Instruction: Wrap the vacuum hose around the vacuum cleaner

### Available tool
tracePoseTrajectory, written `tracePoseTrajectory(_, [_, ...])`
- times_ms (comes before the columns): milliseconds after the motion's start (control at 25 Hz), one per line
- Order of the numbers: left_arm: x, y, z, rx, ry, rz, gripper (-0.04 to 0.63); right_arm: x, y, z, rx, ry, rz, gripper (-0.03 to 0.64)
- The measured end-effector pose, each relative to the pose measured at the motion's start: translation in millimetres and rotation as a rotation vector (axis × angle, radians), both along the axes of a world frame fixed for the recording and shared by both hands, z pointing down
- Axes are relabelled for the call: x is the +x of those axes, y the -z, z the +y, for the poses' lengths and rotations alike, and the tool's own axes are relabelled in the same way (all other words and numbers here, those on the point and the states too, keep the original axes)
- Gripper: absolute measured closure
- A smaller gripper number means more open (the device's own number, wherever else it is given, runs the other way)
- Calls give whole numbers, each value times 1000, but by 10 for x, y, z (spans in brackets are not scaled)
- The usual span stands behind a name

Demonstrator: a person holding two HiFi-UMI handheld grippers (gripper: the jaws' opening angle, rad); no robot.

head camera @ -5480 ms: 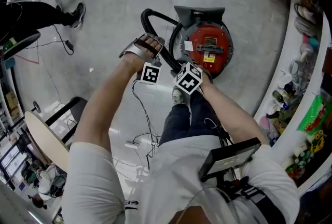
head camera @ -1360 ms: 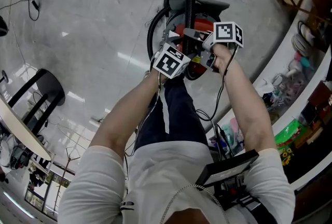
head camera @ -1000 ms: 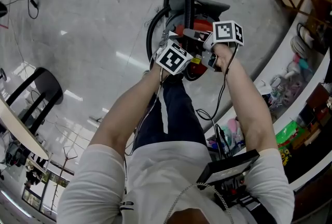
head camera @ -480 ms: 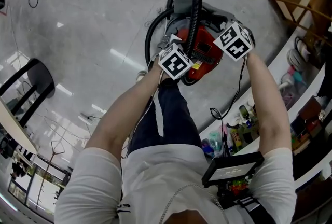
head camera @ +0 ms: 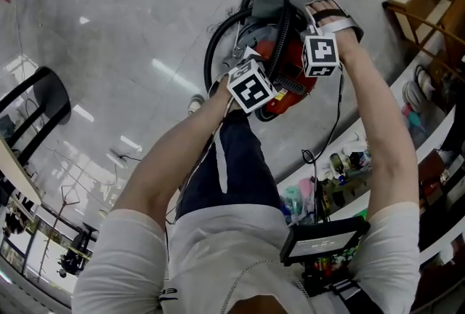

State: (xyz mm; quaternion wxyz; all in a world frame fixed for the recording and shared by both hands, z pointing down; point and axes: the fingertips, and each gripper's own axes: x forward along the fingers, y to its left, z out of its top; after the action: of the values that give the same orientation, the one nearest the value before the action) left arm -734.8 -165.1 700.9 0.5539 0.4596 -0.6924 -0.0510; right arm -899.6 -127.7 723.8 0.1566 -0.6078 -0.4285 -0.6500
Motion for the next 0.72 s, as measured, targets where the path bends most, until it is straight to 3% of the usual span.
tracePoseTrajectory(120, [21, 46, -24, 4, -29, -17, 319, -6, -60, 85, 9, 123, -63, 321])
tracePoseTrajectory(280, [18, 116, -72, 24, -50, -41, 319, -70, -134, 147, -2, 182, -146, 322])
tracePoseTrajectory(320, [13, 122, -54, 25, -50, -45, 319, -87, -134, 176, -24, 186, -173, 328])
tracePoseTrajectory(360, [8, 129, -30, 26, -51, -50, 319, -104, -121, 196, -48, 189, -202, 401])
tracePoseTrajectory(400, [4, 136, -3, 26, -54, -56, 319, -122, -96, 198, -63, 190, -226, 420])
tracePoseTrajectory(720, [25, 238, 74, 27, -135, -123, 321, -124, 158, 8, -18, 90, -249, 437])
